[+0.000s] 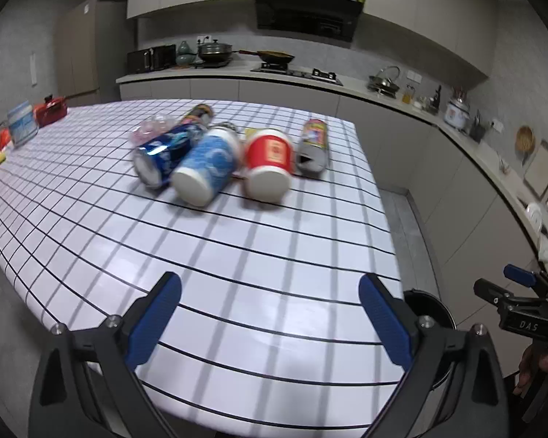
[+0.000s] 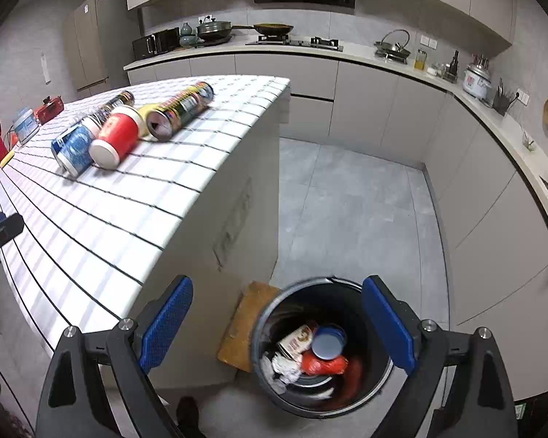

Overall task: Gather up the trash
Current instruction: 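Move both tools back toward the remaining items on the island, then grasp the blue Pepsi can with the left tool while the right tool grasps the spray can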

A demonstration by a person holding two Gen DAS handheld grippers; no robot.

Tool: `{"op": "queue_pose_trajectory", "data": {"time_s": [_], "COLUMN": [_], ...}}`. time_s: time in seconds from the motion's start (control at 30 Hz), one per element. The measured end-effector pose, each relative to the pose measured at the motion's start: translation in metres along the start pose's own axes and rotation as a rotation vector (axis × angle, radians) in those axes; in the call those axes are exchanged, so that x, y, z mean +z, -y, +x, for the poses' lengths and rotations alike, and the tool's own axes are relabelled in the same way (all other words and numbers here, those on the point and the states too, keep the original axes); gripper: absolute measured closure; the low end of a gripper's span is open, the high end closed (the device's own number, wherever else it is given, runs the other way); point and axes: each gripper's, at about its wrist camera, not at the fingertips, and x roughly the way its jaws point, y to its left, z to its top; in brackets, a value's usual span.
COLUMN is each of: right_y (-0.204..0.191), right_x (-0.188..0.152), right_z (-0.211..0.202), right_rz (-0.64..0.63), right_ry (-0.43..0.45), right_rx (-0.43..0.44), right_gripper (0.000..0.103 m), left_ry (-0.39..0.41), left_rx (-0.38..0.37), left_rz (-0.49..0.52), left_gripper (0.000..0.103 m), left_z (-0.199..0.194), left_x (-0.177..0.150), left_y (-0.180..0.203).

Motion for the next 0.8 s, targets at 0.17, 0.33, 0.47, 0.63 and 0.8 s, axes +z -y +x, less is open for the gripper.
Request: {"op": "queue_pose_trajectory", "data": {"time_s": [0.17,0.33,0.47,0.63,0.8], "right_y": [-0.037,-0.07,-0.092,-0.12,-0.136], "right_x": [0.023,0.046,0.062,0.084,0.105], "right_z": [0.001,0.009,0.018,0.028,0.041], "right_rz": [-0.008,0.006,0.024,0.037,0.06], "right_ry": [0.017,0.038,0.048,0.071,0.076], "right_rx": [-0.002,-0.01,0.006,0.016,0.027], "right_gripper": [0.008,0.008,0.008,0.008,0.015], "left_ry": [0.017,0.068,0.055,0.043,0.042], "left_rx": [0.045,0.051,0.064,0.066,0.04], "left_rz": [-0.001,-0.044,-0.048,-0.002,0.02], "left_gripper": [0.005,0.005,0.005,0.007,0.011], "left_z": [0.009,0.014,0.027,0.047,0.068], "left_x": [0.012,0.027,0.041,0.059,0.079], "left_y": [-0.042,-0.085,-0.112,-0.133,-0.151]}}
